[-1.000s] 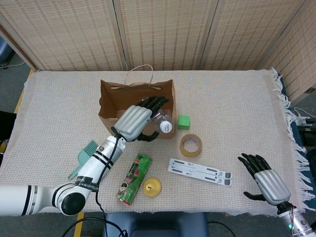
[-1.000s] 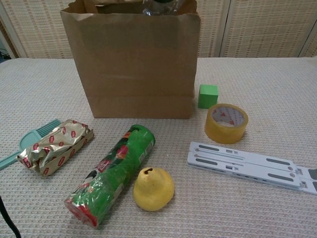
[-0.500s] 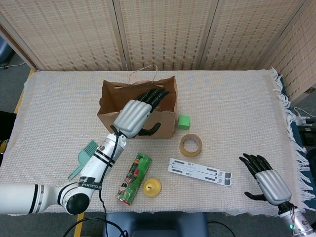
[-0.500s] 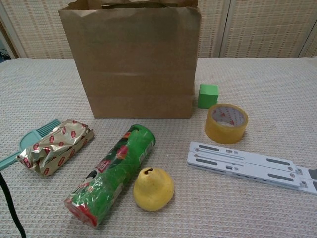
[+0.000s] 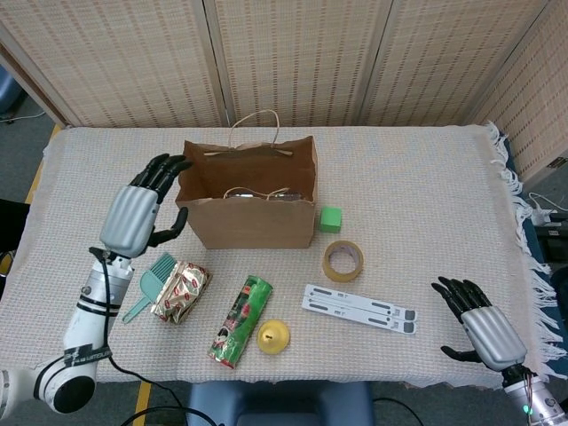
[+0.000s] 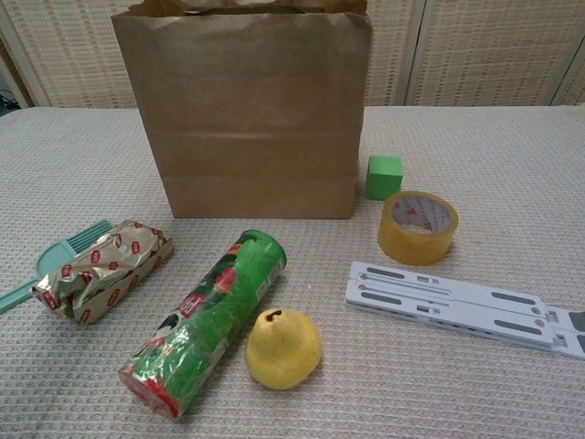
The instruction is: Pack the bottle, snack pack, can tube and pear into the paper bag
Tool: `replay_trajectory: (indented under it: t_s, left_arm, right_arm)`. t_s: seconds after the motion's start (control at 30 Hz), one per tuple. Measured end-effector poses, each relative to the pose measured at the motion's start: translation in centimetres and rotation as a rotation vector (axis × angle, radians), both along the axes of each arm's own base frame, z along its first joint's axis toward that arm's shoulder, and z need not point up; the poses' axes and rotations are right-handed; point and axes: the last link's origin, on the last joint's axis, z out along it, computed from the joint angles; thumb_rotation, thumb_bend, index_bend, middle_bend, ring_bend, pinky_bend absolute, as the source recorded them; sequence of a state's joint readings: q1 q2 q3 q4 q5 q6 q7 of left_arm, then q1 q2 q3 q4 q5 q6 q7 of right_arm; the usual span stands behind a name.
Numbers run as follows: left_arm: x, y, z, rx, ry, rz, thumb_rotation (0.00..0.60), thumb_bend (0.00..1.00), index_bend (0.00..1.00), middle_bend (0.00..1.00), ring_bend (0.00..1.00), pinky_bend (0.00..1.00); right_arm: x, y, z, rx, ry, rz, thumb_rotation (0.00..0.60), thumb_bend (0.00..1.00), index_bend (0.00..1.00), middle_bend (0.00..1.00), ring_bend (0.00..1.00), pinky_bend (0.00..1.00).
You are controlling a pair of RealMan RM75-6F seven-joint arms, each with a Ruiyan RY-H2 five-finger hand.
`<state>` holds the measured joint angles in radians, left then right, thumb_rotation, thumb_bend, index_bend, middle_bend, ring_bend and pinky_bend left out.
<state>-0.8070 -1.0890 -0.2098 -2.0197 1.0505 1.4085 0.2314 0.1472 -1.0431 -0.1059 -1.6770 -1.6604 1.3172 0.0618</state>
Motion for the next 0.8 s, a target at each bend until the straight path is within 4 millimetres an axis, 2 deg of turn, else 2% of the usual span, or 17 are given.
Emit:
replay_trajectory:
  t_s: [0.07, 0.13, 0.23, 0.37, 0.47, 0.57, 0.8]
  left_arm:
    - [-2.3, -0.9, 0.4, -0.002, 0.031, 0.020, 0.600, 0.49, 0.14, 0.10, 0.06, 0.26]
    - [-3.9, -1.6, 0.6, -0.005, 0.071, 0.015, 0.600, 0.47, 0.14, 0.09, 0.06, 0.26]
    - [-6.6, -2.8, 0.5, -0.017, 0.159, -0.002, 0.600, 0.42, 0.11, 0.07, 0.04, 0.24]
    - [-10.8, -4.3, -0.4, -0.059, 0.336, -0.037, 0.600, 0.36, 0.01, 0.00, 0.00, 0.15]
    - [-13.2, -5.5, -1.8, -0.124, 0.489, -0.073, 0.600, 0.35, 0.00, 0.00, 0.00, 0.10]
    - [-14.3, -6.3, -3.5, -0.189, 0.594, -0.101, 0.600, 0.35, 0.00, 0.00, 0.00, 0.08]
    - [-15.6, -6.9, -7.2, -0.321, 0.718, -0.094, 0.600, 0.35, 0.00, 0.00, 0.00, 0.06]
  right_arm:
    - [0.1, 0.0, -0.1, 0.003, 0.003, 0.004, 0.600, 0.03, 0.00, 0.00, 0.00, 0.00]
    - [0.1, 0.0, -0.2, 0.004, 0.008, 0.010, 0.600, 0.03, 0.00, 0.00, 0.00, 0.00]
    - [0.1, 0.0, -0.3, 0.004, 0.013, 0.013, 0.600, 0.03, 0.00, 0.00, 0.00, 0.00]
    - [0.2, 0.0, -0.5, 0.005, 0.020, 0.016, 0.600, 0.03, 0.00, 0.00, 0.00, 0.00]
    - [0.2, -0.1, -0.6, 0.008, 0.022, 0.016, 0.600, 0.03, 0.00, 0.00, 0.00, 0.00]
    - [0.3, -0.1, -0.7, 0.011, 0.023, 0.014, 0.600, 0.03, 0.00, 0.00, 0.00, 0.00]
    - [0.2, -0.2, -0.6, 0.014, 0.021, 0.007, 0.600, 0.03, 0.00, 0.00, 0.00, 0.00]
